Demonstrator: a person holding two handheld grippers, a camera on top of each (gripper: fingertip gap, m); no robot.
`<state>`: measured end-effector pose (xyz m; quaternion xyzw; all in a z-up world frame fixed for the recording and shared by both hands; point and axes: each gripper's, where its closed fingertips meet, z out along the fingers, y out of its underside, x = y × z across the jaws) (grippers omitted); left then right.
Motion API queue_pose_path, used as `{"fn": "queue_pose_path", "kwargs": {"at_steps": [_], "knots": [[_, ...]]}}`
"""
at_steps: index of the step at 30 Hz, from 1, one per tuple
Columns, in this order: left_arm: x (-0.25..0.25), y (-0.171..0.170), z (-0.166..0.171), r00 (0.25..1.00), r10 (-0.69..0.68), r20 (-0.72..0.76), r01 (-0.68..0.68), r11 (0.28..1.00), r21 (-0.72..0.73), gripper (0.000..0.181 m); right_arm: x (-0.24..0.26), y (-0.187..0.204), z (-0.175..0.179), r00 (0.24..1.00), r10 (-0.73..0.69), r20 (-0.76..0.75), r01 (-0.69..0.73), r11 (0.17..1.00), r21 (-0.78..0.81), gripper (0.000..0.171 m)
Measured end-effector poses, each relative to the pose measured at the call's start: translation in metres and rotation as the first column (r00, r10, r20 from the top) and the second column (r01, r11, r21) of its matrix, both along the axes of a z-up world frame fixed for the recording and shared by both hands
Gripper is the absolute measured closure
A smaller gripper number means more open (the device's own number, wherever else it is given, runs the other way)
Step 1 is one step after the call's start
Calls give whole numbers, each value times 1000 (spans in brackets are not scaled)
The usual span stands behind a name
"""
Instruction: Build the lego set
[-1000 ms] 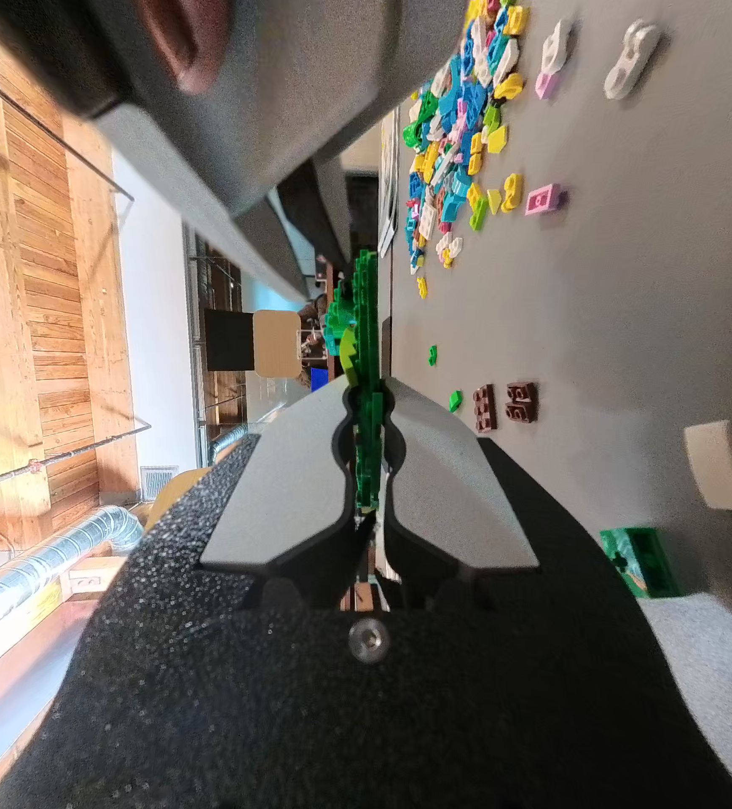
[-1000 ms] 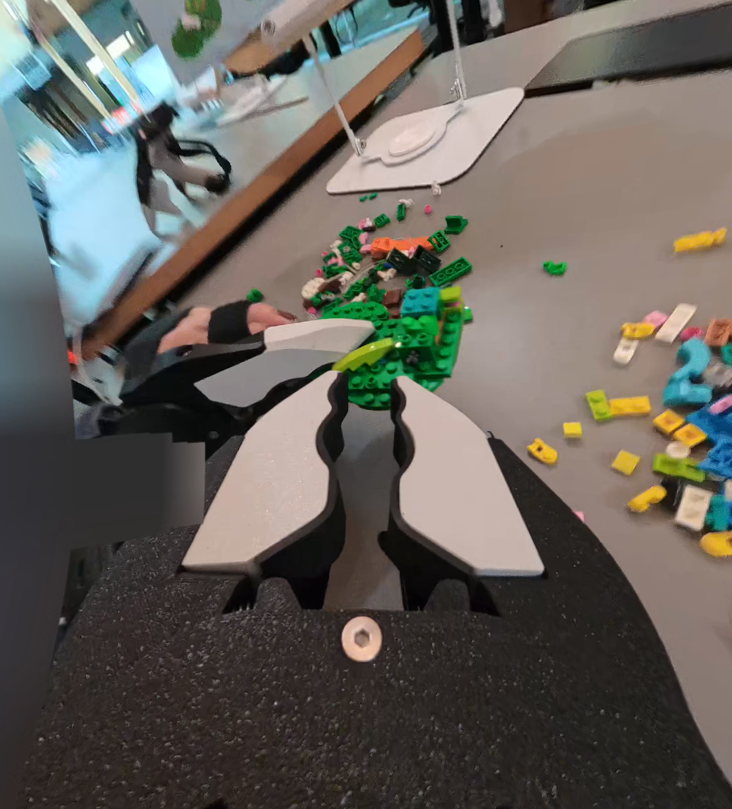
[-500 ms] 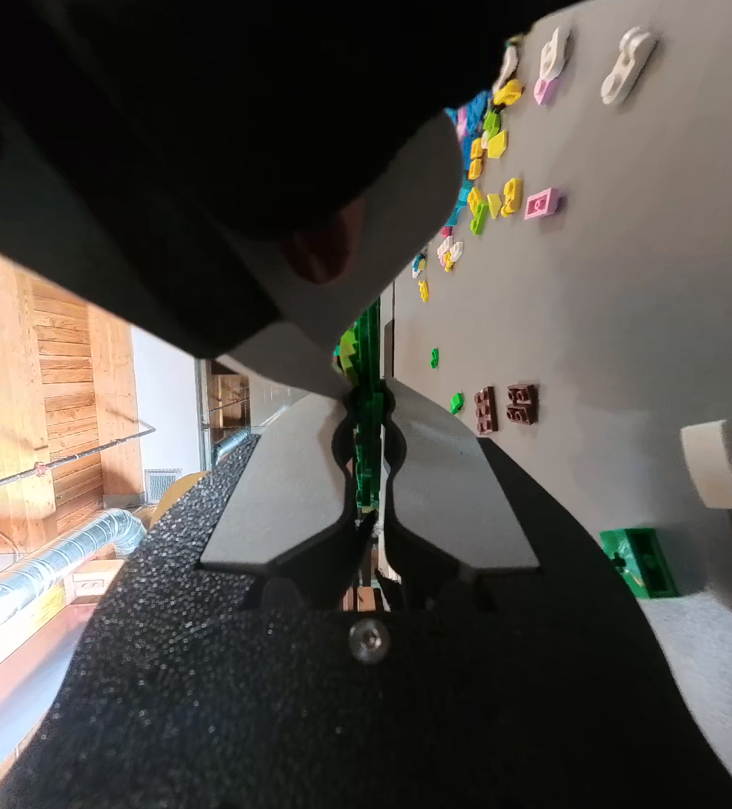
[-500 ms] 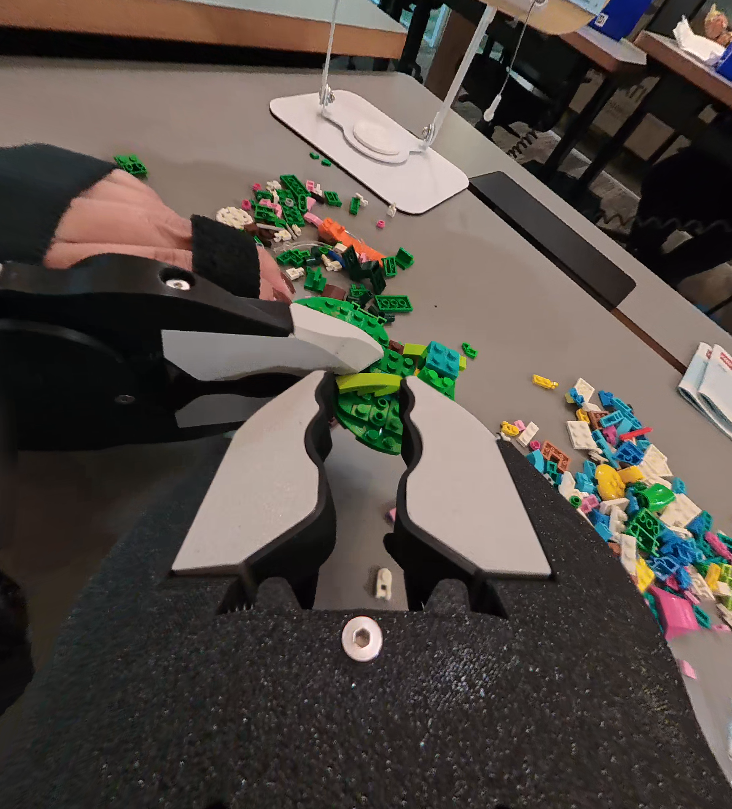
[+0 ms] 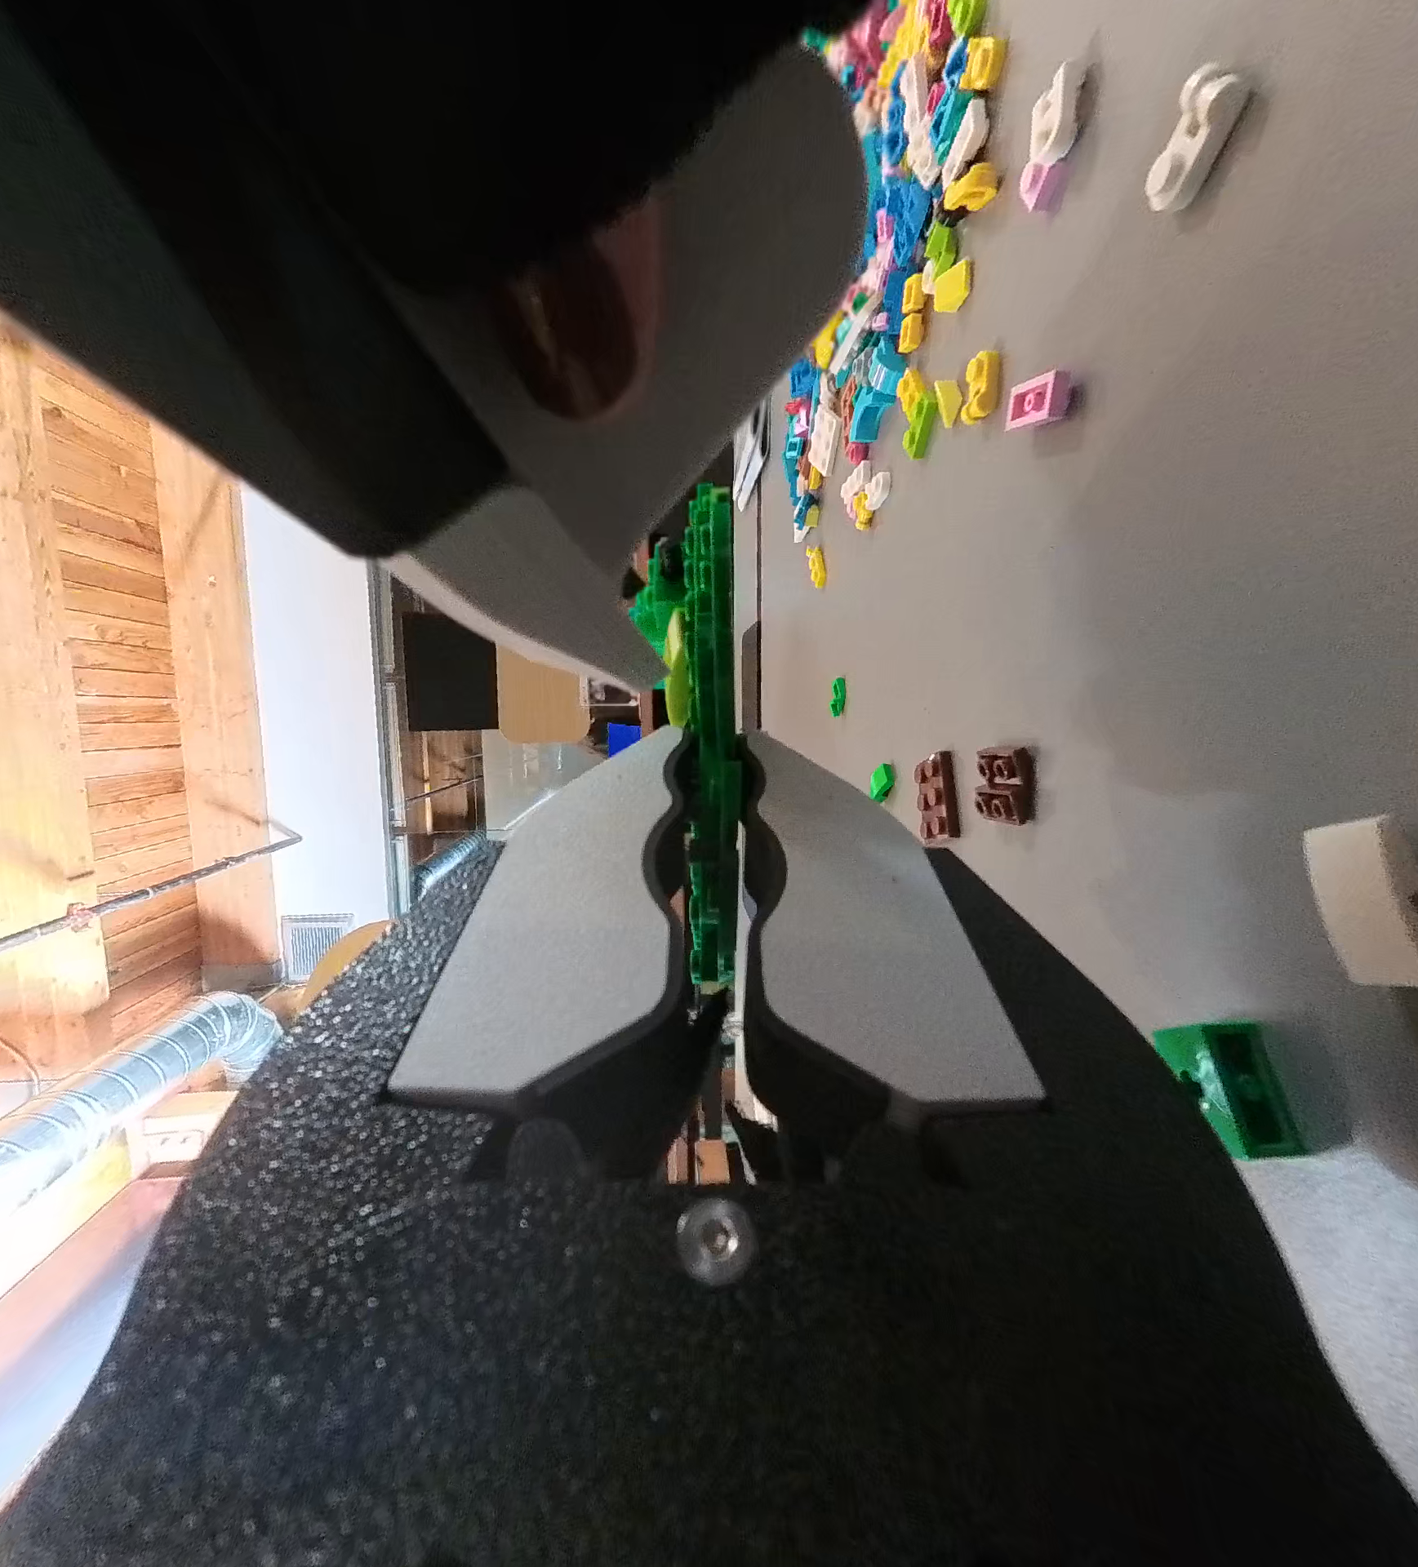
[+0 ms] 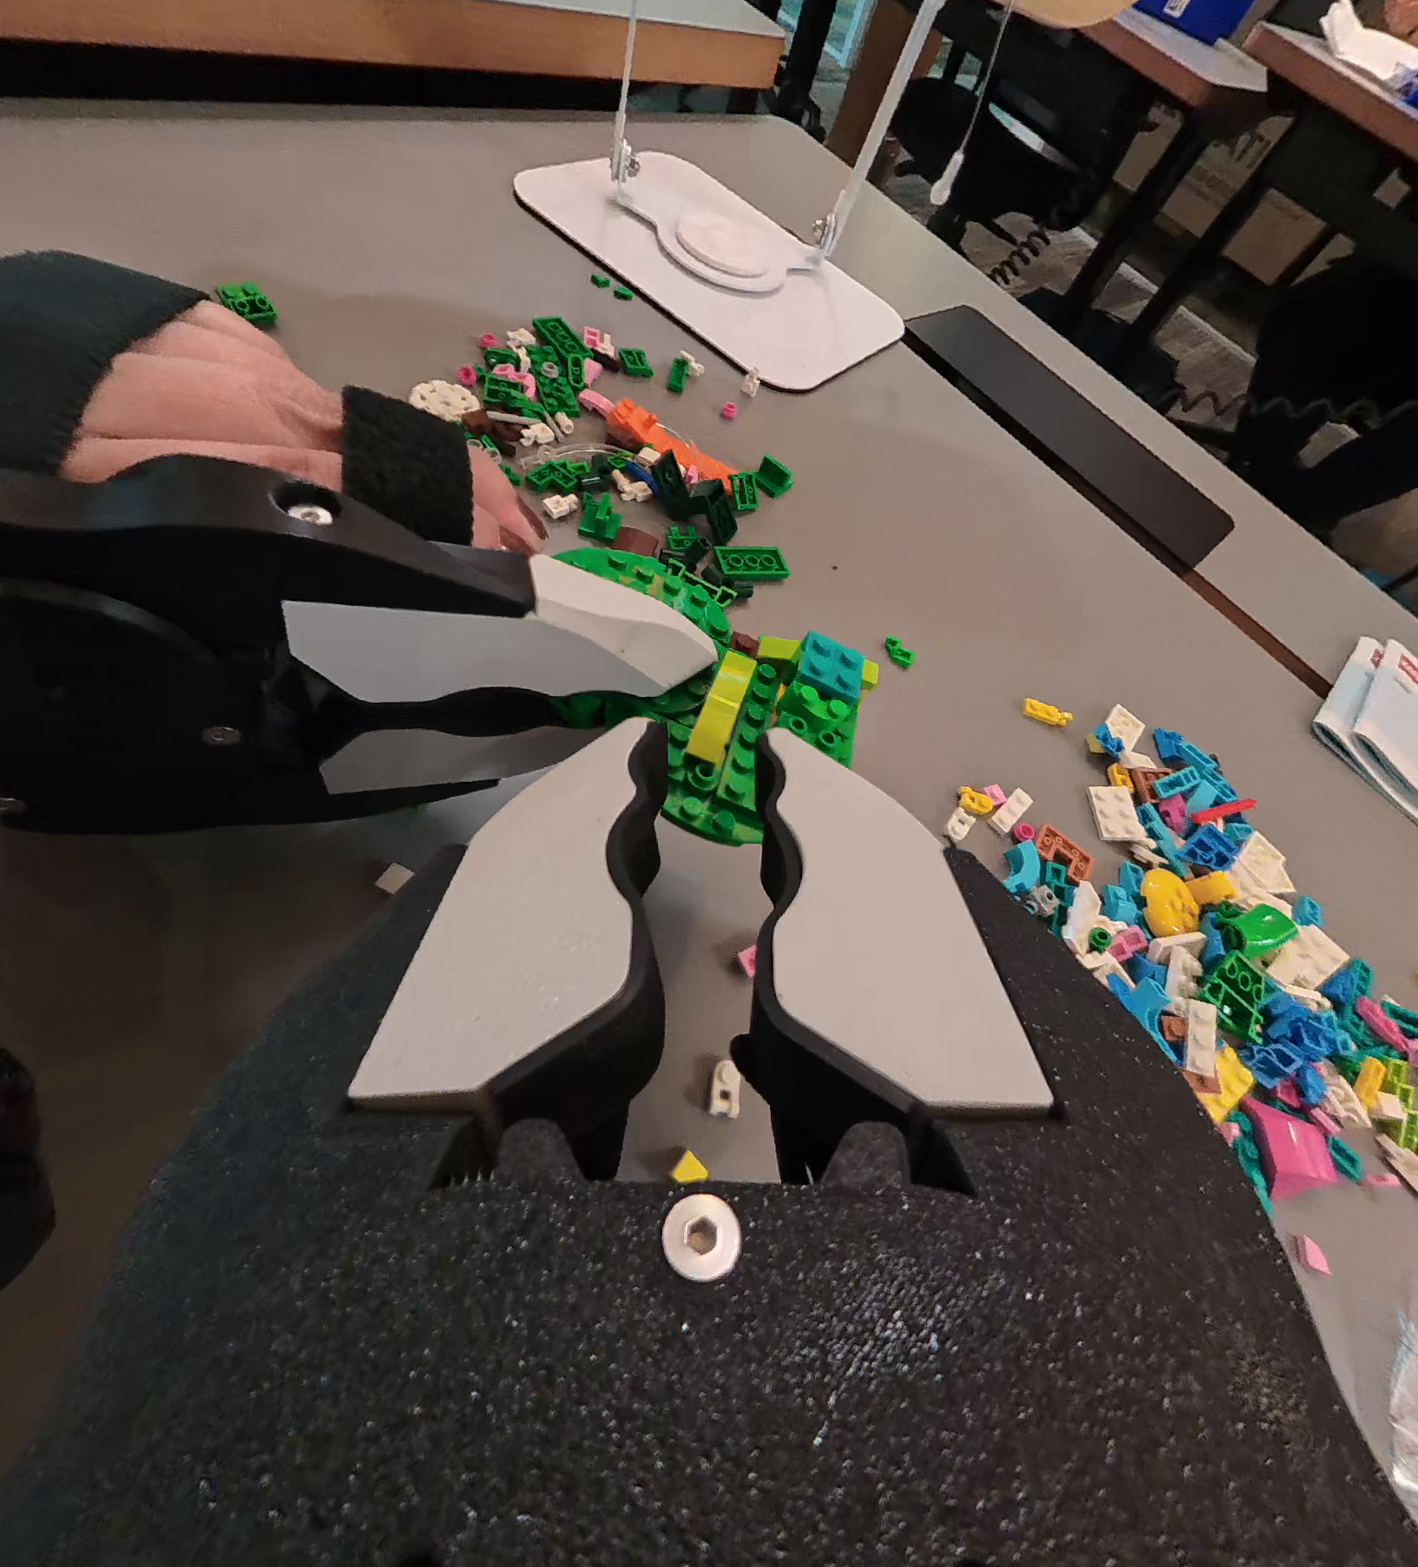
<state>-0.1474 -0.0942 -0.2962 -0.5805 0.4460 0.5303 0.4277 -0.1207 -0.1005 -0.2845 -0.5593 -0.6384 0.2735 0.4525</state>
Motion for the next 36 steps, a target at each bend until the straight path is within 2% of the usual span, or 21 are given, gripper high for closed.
{"fn": "queue_pose_path", "kwargs": {"at_steps": [12,24,29,36], "knots": [[4,-1,2,999,-6,-46,7,1000,13,174,-6,3,-7,999,-10,46,15,994,-107,163],[2,0,2,1000,-6,-16,6,1000,10,174,-1,21,12,998,-56,-10,55,993,-100,164],[4,-1,3,1000,-13,-13,13,1000,18,174,1,31,13,997,-74,-12,71,986,-153,164],[5,-1,4,1000,-19,-16,19,1000,21,174,0,25,11,999,-42,-1,41,977,-209,164]]}}
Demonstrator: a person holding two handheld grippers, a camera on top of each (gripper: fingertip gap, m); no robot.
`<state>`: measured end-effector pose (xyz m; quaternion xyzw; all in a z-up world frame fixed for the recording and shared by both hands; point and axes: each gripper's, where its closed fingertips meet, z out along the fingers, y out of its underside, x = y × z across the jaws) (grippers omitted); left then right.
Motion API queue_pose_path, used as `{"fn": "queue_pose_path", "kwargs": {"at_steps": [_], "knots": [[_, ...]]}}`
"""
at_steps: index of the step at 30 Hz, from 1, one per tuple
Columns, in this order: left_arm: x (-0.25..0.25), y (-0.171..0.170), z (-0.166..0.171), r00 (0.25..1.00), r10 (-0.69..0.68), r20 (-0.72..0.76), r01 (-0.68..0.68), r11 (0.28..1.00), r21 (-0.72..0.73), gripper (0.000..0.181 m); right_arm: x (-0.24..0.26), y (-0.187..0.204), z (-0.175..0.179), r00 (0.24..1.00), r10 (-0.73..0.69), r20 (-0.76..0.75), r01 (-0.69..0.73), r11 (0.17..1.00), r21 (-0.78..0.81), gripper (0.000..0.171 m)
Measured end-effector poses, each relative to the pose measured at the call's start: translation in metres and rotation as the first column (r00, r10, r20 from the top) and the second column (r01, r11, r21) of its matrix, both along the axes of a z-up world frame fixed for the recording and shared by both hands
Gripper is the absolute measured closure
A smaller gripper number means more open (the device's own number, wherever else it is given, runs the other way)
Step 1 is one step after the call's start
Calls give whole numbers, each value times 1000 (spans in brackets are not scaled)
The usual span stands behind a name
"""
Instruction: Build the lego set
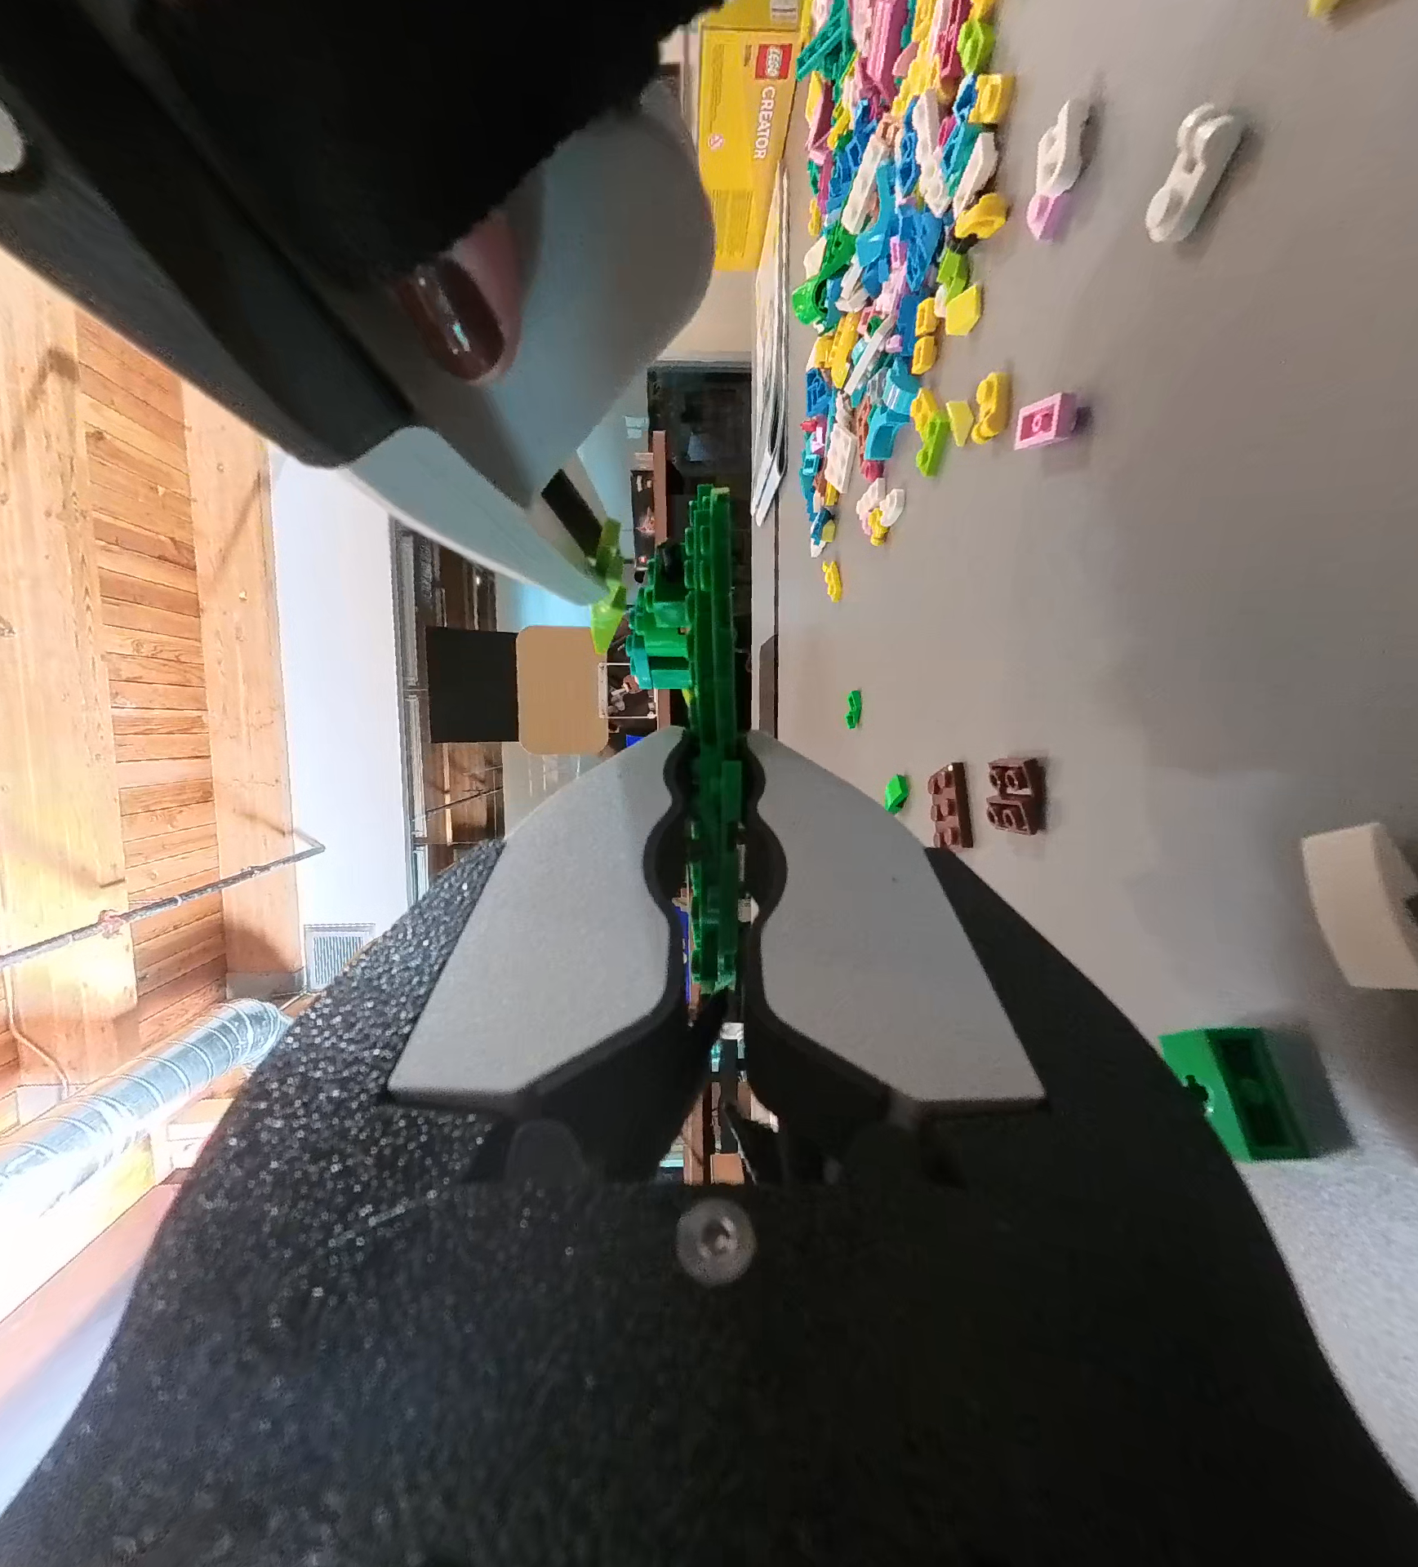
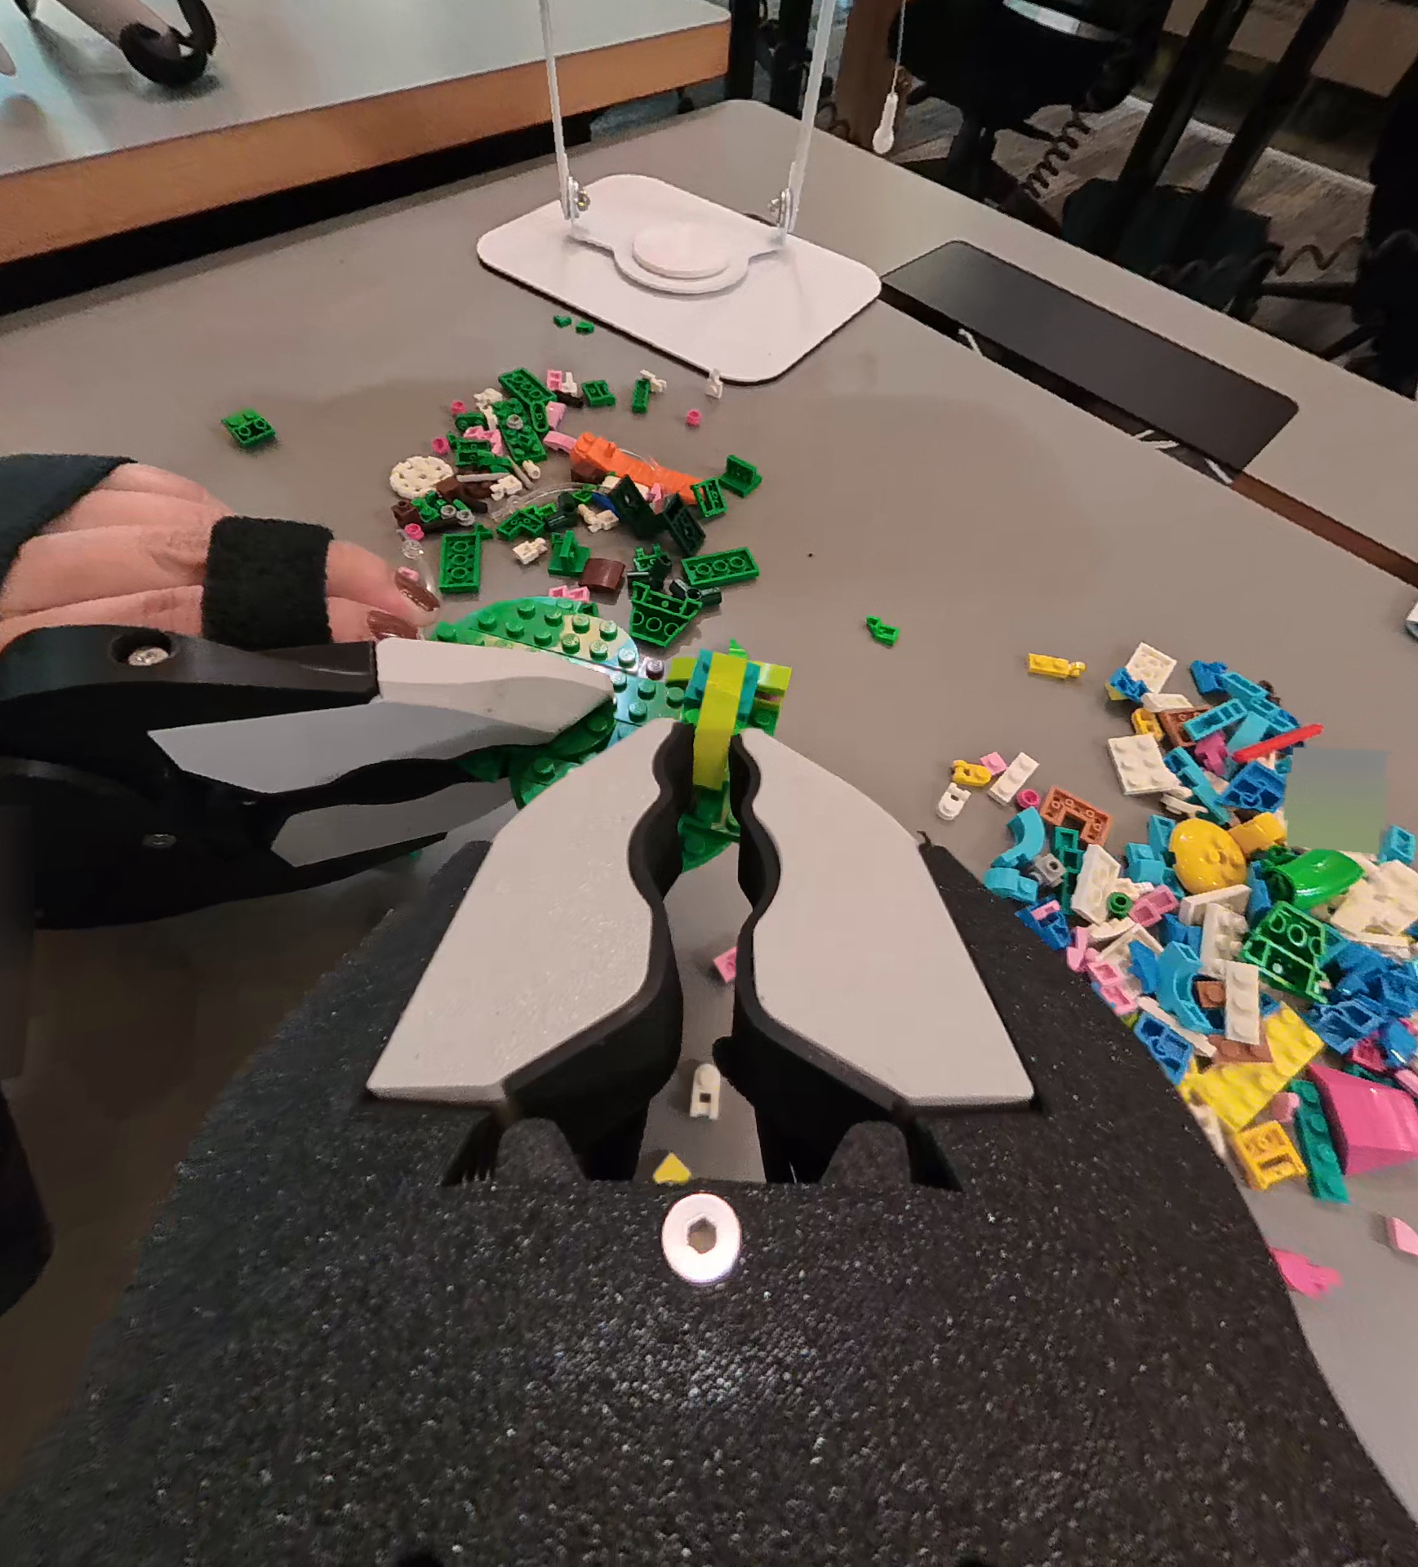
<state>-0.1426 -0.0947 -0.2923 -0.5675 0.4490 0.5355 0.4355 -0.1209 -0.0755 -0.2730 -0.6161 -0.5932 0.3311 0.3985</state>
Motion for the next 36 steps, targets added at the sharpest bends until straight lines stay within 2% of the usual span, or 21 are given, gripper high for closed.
{"fn": "queue_pose_path", "kwargs": {"at_steps": [36], "knots": [[1,1,-1,1000,-2,-11,2,1000,-6,174,1,-4,-5,998,12,64,-13,1000,14,164]]}}
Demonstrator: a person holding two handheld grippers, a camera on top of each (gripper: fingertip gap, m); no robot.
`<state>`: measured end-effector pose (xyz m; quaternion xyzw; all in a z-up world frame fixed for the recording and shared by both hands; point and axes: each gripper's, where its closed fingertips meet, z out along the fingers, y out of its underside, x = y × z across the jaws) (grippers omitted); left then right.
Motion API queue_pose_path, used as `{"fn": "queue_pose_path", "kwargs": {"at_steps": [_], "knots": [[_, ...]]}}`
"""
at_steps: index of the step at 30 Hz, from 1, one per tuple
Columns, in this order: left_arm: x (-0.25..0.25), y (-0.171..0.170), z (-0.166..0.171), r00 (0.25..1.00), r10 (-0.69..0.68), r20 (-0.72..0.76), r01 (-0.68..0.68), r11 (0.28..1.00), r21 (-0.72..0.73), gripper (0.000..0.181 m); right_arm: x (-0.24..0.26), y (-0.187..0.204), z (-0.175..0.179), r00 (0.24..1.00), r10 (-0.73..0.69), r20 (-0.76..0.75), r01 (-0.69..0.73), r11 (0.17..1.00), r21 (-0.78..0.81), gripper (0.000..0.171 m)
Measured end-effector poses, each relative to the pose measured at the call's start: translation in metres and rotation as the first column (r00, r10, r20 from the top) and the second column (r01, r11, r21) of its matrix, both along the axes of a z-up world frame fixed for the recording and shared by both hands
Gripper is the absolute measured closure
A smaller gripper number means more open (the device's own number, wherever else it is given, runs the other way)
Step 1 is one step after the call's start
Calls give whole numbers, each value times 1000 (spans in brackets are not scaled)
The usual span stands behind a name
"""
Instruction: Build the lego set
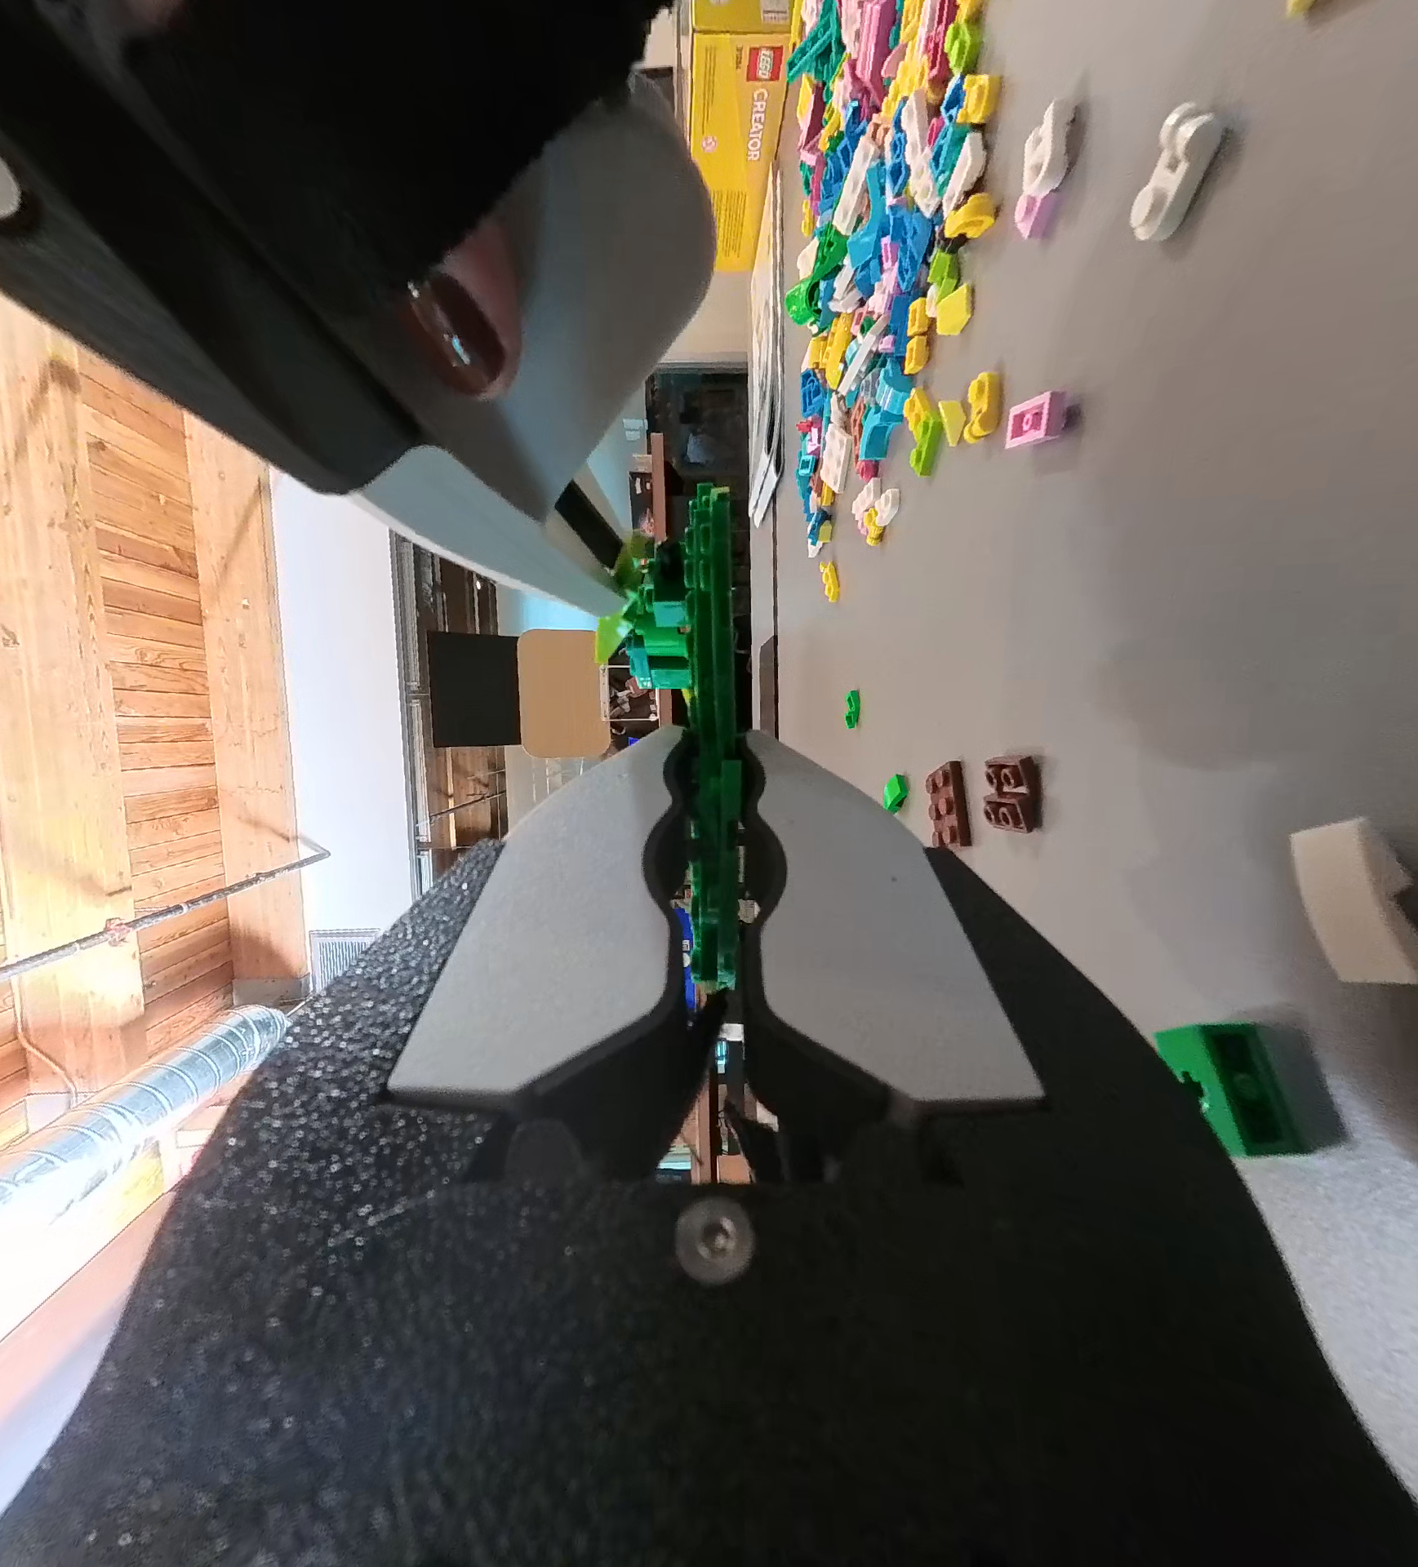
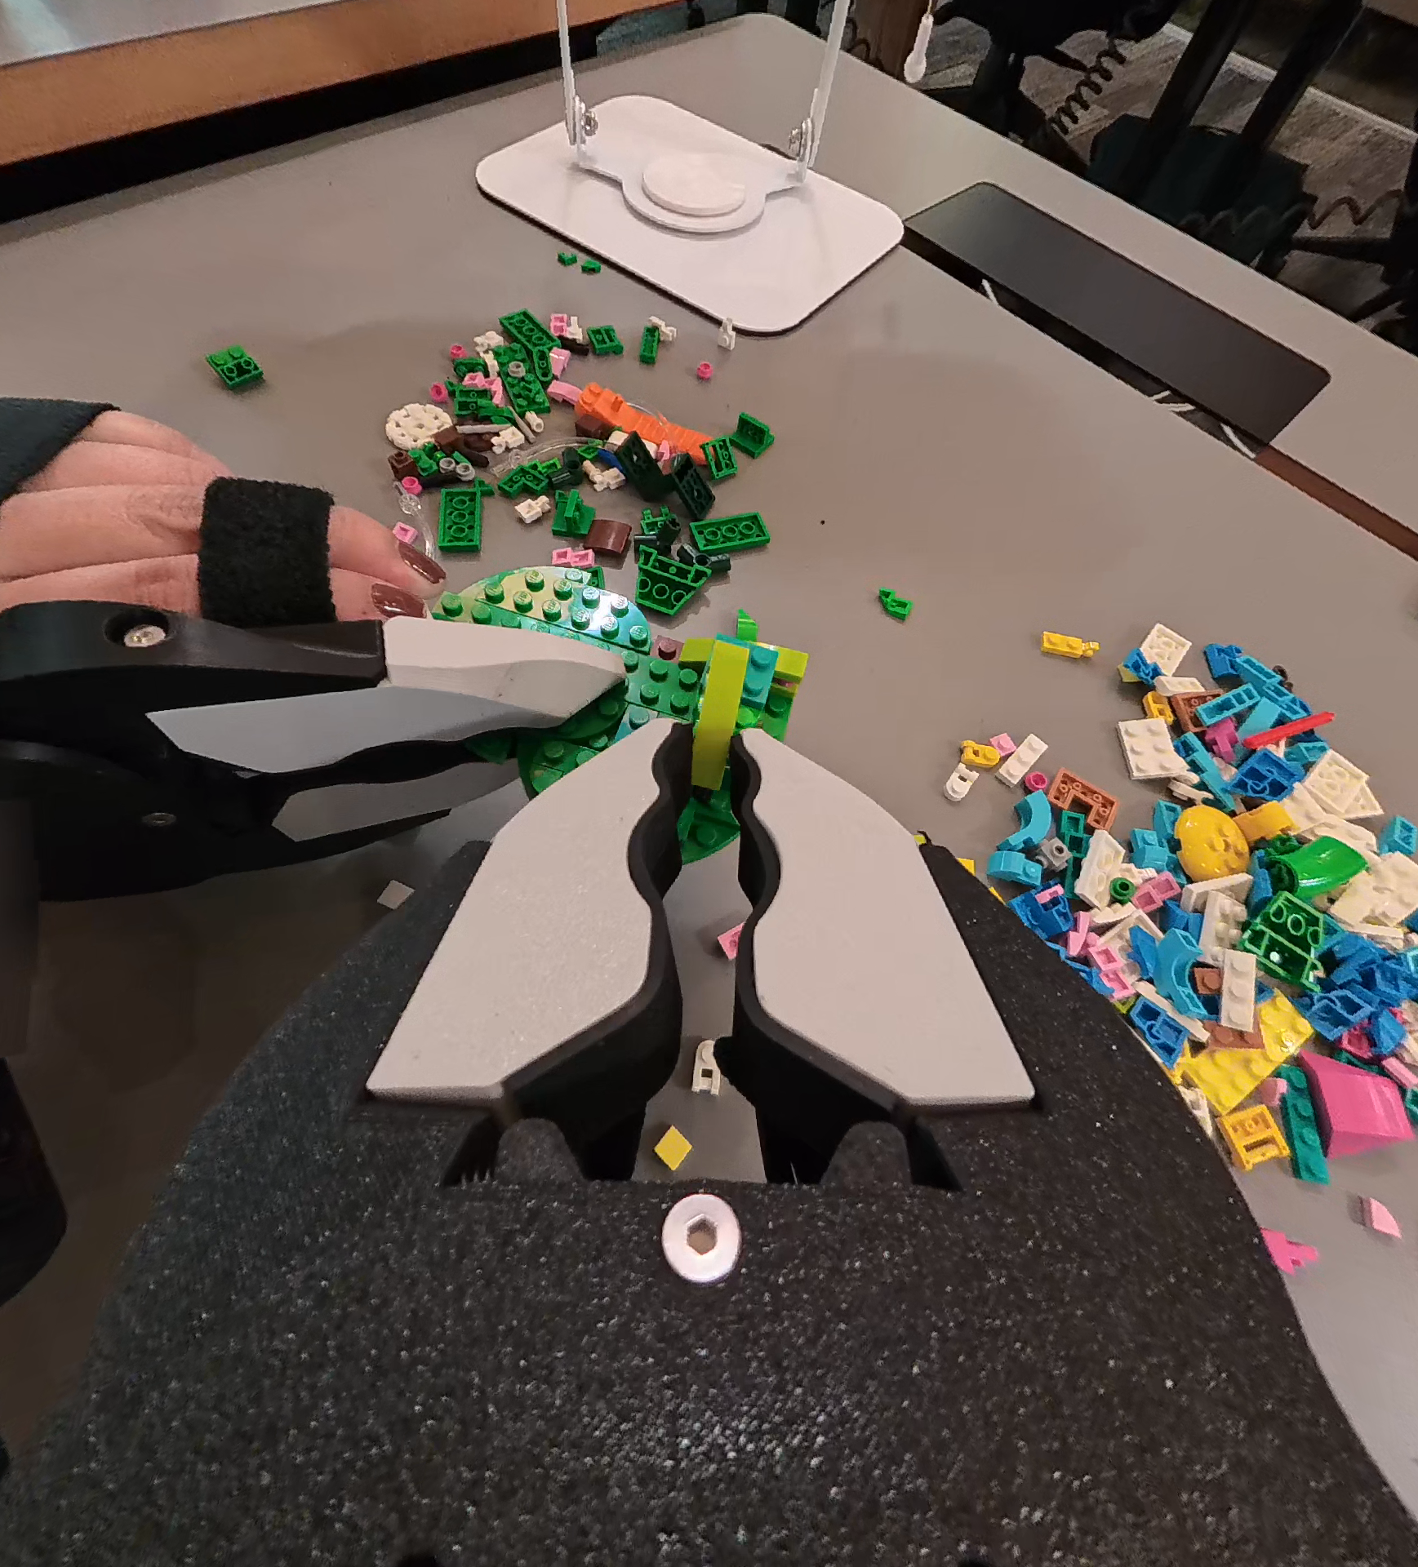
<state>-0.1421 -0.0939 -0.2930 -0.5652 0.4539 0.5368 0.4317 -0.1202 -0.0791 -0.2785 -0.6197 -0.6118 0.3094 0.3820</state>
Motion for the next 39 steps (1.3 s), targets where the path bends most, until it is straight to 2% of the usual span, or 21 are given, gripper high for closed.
{"fn": "queue_pose_path", "kwargs": {"at_steps": [39], "knots": [[0,0,-2,1000,-1,2,1,1000,-11,174,0,1,4,1000,5,-28,-4,1000,6,160]]}}
